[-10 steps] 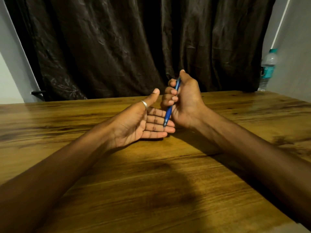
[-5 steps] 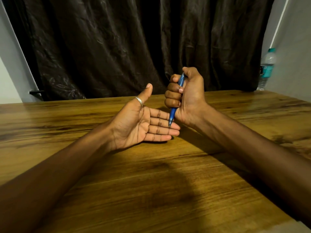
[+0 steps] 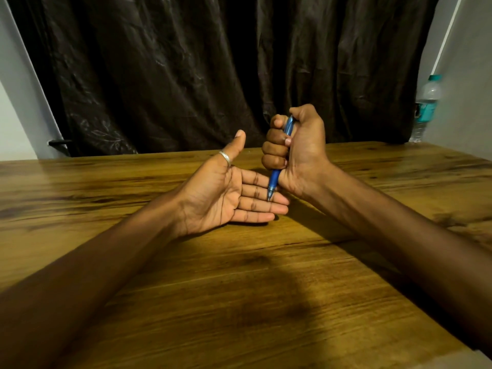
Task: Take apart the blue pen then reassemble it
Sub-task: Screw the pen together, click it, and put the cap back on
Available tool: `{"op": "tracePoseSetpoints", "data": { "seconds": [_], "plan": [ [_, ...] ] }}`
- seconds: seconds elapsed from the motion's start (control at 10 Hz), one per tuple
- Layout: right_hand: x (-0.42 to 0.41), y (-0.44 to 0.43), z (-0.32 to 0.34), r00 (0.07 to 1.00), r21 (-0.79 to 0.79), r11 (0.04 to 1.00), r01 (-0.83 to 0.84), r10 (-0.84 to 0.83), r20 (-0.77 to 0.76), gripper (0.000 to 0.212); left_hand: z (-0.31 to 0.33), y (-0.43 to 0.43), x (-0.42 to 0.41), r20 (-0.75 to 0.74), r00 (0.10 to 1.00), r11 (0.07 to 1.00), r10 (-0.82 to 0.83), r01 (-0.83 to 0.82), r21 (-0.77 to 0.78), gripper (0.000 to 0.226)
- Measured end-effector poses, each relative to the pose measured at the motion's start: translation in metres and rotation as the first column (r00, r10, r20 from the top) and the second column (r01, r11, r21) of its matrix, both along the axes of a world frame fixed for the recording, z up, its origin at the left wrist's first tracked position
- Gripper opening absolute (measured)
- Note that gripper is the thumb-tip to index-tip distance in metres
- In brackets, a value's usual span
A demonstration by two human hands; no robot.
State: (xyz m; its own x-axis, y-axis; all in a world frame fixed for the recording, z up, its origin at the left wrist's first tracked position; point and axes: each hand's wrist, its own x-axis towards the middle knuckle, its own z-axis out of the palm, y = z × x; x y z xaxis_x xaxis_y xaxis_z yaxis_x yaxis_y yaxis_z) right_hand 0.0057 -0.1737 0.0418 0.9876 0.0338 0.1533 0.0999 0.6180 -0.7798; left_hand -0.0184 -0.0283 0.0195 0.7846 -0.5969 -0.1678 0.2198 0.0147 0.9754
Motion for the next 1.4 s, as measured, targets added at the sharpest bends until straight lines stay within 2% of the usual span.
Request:
{"op": "tracePoseSetpoints", "data": {
  "seconds": [1.4],
  "plan": [
    [0.0008,-0.0027,0.0002,1.0,0.013,1.0,0.003,-0.003,0.012,0.043,-0.0013,-0.0021,-0.0017,0.014,1.0,1.0,0.006,-0.006,0.005,0.1]
  ]
}}
